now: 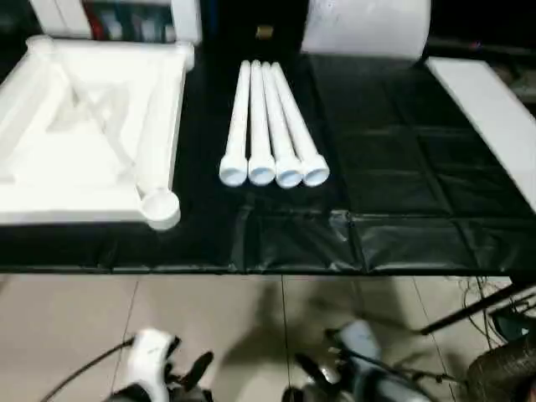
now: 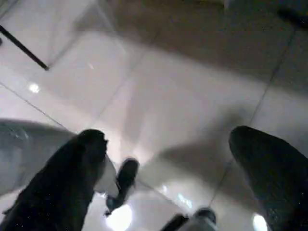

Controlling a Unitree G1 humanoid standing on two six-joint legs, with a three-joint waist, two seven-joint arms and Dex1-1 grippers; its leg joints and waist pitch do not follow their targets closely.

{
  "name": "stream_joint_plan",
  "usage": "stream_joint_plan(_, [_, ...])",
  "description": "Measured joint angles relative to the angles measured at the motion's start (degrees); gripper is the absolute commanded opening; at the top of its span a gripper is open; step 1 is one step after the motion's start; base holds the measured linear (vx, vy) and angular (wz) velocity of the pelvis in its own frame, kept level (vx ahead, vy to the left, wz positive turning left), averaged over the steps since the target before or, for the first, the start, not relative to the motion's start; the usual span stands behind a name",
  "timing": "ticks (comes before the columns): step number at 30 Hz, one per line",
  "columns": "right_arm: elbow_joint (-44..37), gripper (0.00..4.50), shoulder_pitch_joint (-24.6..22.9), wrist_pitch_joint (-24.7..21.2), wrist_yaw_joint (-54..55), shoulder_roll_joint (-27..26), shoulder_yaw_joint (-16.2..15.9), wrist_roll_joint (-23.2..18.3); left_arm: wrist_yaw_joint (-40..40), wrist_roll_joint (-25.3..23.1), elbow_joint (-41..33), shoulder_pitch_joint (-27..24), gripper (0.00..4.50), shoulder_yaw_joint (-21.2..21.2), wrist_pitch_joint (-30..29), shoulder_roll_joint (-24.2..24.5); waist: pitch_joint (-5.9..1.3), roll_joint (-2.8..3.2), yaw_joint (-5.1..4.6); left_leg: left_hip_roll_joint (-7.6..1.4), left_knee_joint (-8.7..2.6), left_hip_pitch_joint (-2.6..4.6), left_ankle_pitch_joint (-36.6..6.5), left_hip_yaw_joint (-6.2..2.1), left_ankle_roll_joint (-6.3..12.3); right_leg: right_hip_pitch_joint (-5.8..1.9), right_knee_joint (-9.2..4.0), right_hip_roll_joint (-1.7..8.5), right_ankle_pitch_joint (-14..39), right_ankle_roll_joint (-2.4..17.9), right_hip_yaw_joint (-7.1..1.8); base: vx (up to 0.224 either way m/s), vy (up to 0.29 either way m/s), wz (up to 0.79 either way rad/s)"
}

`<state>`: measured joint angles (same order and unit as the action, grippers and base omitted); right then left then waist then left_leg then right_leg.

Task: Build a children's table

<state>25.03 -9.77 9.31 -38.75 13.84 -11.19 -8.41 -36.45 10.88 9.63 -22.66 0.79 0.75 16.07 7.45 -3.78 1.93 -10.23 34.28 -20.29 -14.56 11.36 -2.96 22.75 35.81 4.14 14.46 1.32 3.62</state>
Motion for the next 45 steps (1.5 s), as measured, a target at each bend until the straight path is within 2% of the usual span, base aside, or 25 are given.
stream_joint_plan(5, [-17.2, 4.50, -3.5, -5.9, -2.8, 2.0, -0.1, -4.2, -2.1, 3.1, -12.0, -3.7, 4.09, -0.8, -2.8, 0.2, 0.90, -0.30, -0.09, -0.01, -0.16, 0.21, 0.0, 0.03, -0.15, -0.03, -0.08, -0.10, 0.0, 0.0, -0.10, 0.000, 0.000, 0.00])
stream_joint_plan(9, [-27.7, 4.50, -7.3, -9.8, -5.3, 6.9, -0.7, -6.8, -4.9, 5.5, -15.2, -6.1, 4.09, -1.6, -3.0, 2.2, 1.35, -0.19, -0.10, -0.01, -0.33, 0.29, 0.0, 0.07, -0.04, 0.06, -0.36, -0.21, 0.0, -0.1, -0.15, 0.000, 0.000, 0.00])
stream_joint_plan(11, [-33.9, 4.50, -9.3, -12.8, -6.9, 9.6, -0.7, -9.5, -6.9, 7.7, -19.4, -9.2, 4.09, -1.8, -4.4, 4.4, 1.47, -0.31, -0.28, -0.16, -0.37, 0.24, 0.0, 0.07, -0.03, 0.10, -0.50, -0.43, -0.1, -0.2, -0.26, 0.000, 0.000, 0.00])
stream_joint_plan(15, [-41.4, 4.50, -10.8, -17.2, -8.7, 12.0, -0.2, -13.5, -8.3, 12.3, -29.3, -12.9, 4.09, -0.4, -8.5, 6.4, 1.51, -0.32, -0.20, -0.46, -0.36, 0.30, 0.0, 0.13, -0.11, -0.04, -0.52, -0.75, -0.1, -0.2, -0.37, 0.000, 0.000, 0.00])
stream_joint_plan(18, [-45.0, 4.50, -11.5, -18.0, -8.9, 13.7, 2.1, -14.5, -8.4, 15.3, -36.3, -15.7, 4.09, 1.5, -10.4, 8.2, 1.53, -0.33, -0.16, -0.57, -0.41, 0.49, 0.1, 0.15, -0.33, -0.27, -0.52, -0.84, -0.1, -0.2, -0.37, 0.000, 0.000, 0.00])
stream_joint_plan(22, [-45.7, 4.50, -8.9, -18.8, -4.3, 11.6, 4.5, -14.3, -6.2, 18.5, -40.0, -14.0, 4.09, 4.0, -11.9, 8.3, 1.50, -0.42, -0.28, -0.56, -0.45, 1.22, 0.1, 0.15, -0.85, -0.61, -0.40, -0.87, -0.2, -0.1, -0.42, 0.000, 0.000, 0.00])
stream_joint_plan(23, [-47.4, 4.50, -6.8, -20.4, -1.5, 10.8, 5.3, -14.3, -4.5, 20.0, -41.2, -11.4, 4.09, 5.1, -13.6, 8.5, 1.50, -0.42, -0.26, -0.54, -0.45, 1.24, 0.1, 0.15, -0.99, -0.70, -0.30, -0.87, -0.2, -0.1, -0.46, 0.000, 0.000, 0.00])
stream_joint_plan(26, [-51.2, 4.50, 0.3, -23.0, 6.8, 6.9, 6.9, -11.9, 0.4, 21.7, -43.6, -2.5, 4.09, 7.9, -17.3, 9.0, 1.23, -0.73, -0.17, -0.53, -0.40, 1.33, 0.4, 0.13, -1.34, -0.66, 0.20, -0.89, -0.3, -0.1, -0.52, 0.000, 0.000, 0.00])
stream_joint_plan(29, [-51.9, 4.50, 5.3, -25.5, 16.7, 1.9, 7.2, -5.4, 8.8, 21.4, -46.6, 7.9, 4.09, 8.4, -22.8, 7.9, 0.65, -0.87, 0.04, -0.55, -0.31, 1.47, 1.0, 0.03, -1.65, -0.56, 0.45, -0.96, -0.4, -0.1, -0.51, 0.000, 0.000, 0.00])
stream_joint_plan(31, [-51.9, 4.50, 5.7, -27.1, 19.5, 1.3, 7.1, -4.3, 12.4, 18.9, -46.9, 12.0, 4.09, 8.1, -24.8, 7.2, 0.10, -0.44, -0.05, -0.51, -0.29, 1.28, 1.0, 0.01, -1.64, -0.63, 0.41, -0.98, -0.4, -0.1, -0.60, 0.000, 0.000, 0.00])
stream_joint_plan(32, [-51.6, 4.50, 5.8, -28.2, 21.5, 0.7, 7.0, -2.9, 15.2, 16.0, -45.0, 15.1, 4.09, 7.7, -25.4, 5.5, -0.14, -0.08, -0.15, -0.48, -0.22, 1.30, 1.0, 0.02, -1.61, -0.67, 0.40, -0.99, -0.5, -0.2, -0.68, 0.000, 0.000, 0.00])
stream_joint_plan(34, [-51.1, 4.50, 7.0, -30.2, 23.9, -0.8, 5.9, -1.6, 19.3, 13.7, -42.7, 19.2, 4.09, 7.2, -26.8, 3.6, -0.36, 0.30, -0.33, -0.49, -0.13, 1.28, 1.0, 0.00, -1.64, -0.65, 0.45, -1.02, -0.6, -0.2, -0.73, 0.000, 0.000, 0.00])
stream_joint_plan(37, [-49.6, 4.50, 8.9, -34.1, 30.4, -6.1, 5.7, 0.1, 25.3, 10.5, -40.7, 20.3, 4.09, 4.9, -28.4, 0.4, -1.05, 0.82, -1.01, -0.60, -0.01, 1.30, 1.0, 0.01, -1.66, -0.65, 0.47, -1.17, -0.7, -0.1, -0.85, 0.000, 0.000, 0.00])
stream_joint_plan(39, [-47.0, 4.50, 9.8, -33.9, 33.3, -6.8, 4.8, 3.5, 28.2, 8.9, -39.4, 18.6, 4.09, 3.7, -28.5, -0.9, -1.28, 0.95, -0.97, -0.59, 0.17, 1.28, 1.0, 0.02, -1.58, -0.65, 0.60, -1.15, -0.7, -0.1, -0.91, 0.000, 0.000, 0.00])
stream_joint_plan(41, [-45.6, 4.50, 9.9, -33.1, 34.7, -5.6, 3.7, 7.2, 29.6, 7.5, -38.6, 17.5, 4.09, 3.3, -28.7, -1.0, -1.30, 0.91, -0.16, -0.54, 0.45, 1.19, 0.8, -0.01, -0.92, -0.67, 0.65, -1.04, -0.7, -0.1, -0.99, 0.000, 0.000, 0.00])
stream_joint_plan(43, [-44.9, 4.50, 10.2, -31.6, 35.3, -4.7, 2.7, 9.6, 30.4, 6.5, -38.8, 17.5, 4.09, 3.3, -29.3, -1.7, -1.42, 1.14, 0.71, -0.44, 1.22, 0.99, 0.5, -0.19, -0.16, -0.86, 0.60, -0.85, -0.9, -0.3, -1.08, 0.000, 0.000, 0.00])
stream_joint_plan(45, [-44.9, 4.50, 10.6, -30.9, 34.6, -4.1, 2.5, 10.0, 31.2, 5.8, -39.8, 18.0, 4.09, 3.0, -30.4, -2.7, -1.92, 2.00, 1.88, -0.12, 2.82, 0.19, -0.2, -1.27, 0.92, -1.17, 0.31, -0.72, -1.2, -0.7, -1.15, -0.030, 0.090, -0.01])
